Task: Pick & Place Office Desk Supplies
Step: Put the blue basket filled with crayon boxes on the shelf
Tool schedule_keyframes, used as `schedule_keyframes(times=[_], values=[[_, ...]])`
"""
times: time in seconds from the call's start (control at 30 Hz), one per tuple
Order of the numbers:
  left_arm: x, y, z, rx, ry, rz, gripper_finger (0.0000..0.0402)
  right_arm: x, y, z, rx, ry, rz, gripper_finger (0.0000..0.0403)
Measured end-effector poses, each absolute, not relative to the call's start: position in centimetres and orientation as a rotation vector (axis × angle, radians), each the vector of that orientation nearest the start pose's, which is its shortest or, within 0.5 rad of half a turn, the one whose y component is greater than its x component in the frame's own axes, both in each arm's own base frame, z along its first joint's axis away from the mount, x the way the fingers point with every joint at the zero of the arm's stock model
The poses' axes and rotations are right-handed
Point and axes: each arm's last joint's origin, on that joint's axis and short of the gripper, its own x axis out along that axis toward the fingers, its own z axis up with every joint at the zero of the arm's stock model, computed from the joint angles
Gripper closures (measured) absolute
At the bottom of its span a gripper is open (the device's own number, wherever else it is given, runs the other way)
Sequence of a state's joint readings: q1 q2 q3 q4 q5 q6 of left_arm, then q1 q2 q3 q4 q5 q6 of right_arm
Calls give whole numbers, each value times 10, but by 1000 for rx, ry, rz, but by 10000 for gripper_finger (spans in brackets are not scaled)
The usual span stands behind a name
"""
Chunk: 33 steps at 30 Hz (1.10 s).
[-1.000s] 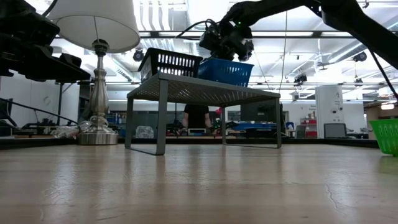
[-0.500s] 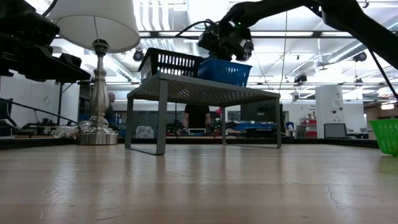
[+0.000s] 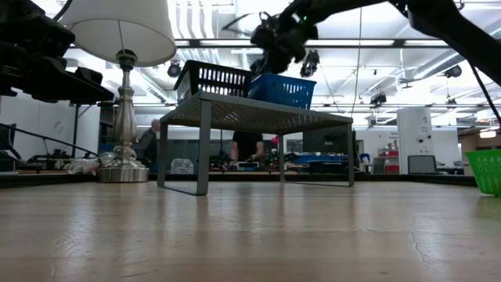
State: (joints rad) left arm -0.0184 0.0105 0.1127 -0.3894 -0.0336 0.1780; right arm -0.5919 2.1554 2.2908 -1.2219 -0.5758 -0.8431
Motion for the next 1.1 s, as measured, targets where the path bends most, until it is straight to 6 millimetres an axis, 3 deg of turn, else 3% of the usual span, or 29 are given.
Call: schedule_keyframes(times=[0.17,0.4,0.83,1.1], values=[[86,-1,164,184,288,-10,268,366,-227,362,-190,779,314,311],[86,-1,164,184,288,-10,268,350,-221,376,-163,776,289,318],[86,-1,164,184,288,-11,268,330,-240,370,-122,662,331,303],[86,-1,164,184,288,-11,268,302,-222,365,-196,573,294,303]])
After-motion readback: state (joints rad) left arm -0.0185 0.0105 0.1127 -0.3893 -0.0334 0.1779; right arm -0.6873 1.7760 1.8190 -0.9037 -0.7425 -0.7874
